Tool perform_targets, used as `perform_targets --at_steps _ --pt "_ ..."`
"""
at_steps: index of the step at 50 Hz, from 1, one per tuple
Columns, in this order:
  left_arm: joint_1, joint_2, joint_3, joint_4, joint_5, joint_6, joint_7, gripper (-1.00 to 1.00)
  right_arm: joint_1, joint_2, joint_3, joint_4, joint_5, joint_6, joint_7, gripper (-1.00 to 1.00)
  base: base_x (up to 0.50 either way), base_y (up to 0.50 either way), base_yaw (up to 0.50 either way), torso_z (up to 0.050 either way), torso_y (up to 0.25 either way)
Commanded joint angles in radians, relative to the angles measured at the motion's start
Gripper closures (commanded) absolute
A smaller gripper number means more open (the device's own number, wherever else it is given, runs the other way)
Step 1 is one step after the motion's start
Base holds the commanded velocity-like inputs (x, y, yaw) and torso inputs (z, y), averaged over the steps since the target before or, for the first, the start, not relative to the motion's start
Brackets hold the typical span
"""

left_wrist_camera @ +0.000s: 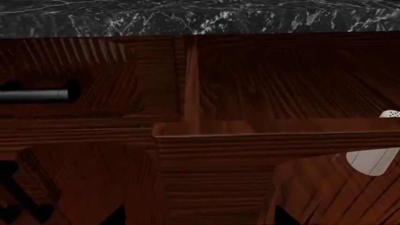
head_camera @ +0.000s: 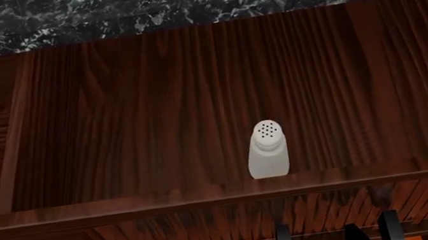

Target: Open the right drawer.

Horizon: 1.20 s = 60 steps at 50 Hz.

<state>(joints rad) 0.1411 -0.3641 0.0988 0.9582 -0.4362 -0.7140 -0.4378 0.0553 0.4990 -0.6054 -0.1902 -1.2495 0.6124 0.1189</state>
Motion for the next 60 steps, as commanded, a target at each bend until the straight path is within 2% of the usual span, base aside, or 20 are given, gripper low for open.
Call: perform_targets --at_steps 1,4,9,16,50,60 --pt "0.002 -0.001 -0.003 0.001 -0.013 0.013 -0.005 -1.00 0.014 -0.005 -0.039 -0.056 -0.195 0.003 0.047 1.00 -0.12 0.00 0.00 0.000 0.000" --pt "0.008 -0.004 -0.001 -0.013 -0.009 0.033 -0.001 -1.00 0.014 -0.004 -0.038 -0.058 -0.194 0.004 0.047 1.00 -0.12 0.00 0.00 0.000 0.003" --pt "-0.033 -0.006 -0.006 0.030 -0.055 -0.044 -0.040 -1.00 0.017 -0.003 -0.039 -0.065 -0.200 0.004 0.038 1.00 -0.12 0.00 0.00 0.002 0.002" --pt "-0.056 -0.011 -0.009 0.050 -0.087 -0.080 -0.064 -1.00 0.020 -0.003 -0.040 -0.057 -0.197 0.002 0.041 1.00 -0.12 0.00 0.00 0.001 0.001" --pt "-0.048 -0.040 0.009 0.034 -0.104 -0.041 -0.089 -1.00 0.017 -0.004 -0.045 -0.050 -0.197 0.005 0.050 1.00 -0.12 0.00 0.00 0.001 0.002" --pt "-0.030 -0.057 0.027 0.004 -0.089 0.016 -0.085 -1.00 0.018 -0.003 -0.046 -0.051 -0.198 0.005 0.050 1.00 -0.12 0.00 0.00 0.000 0.002"
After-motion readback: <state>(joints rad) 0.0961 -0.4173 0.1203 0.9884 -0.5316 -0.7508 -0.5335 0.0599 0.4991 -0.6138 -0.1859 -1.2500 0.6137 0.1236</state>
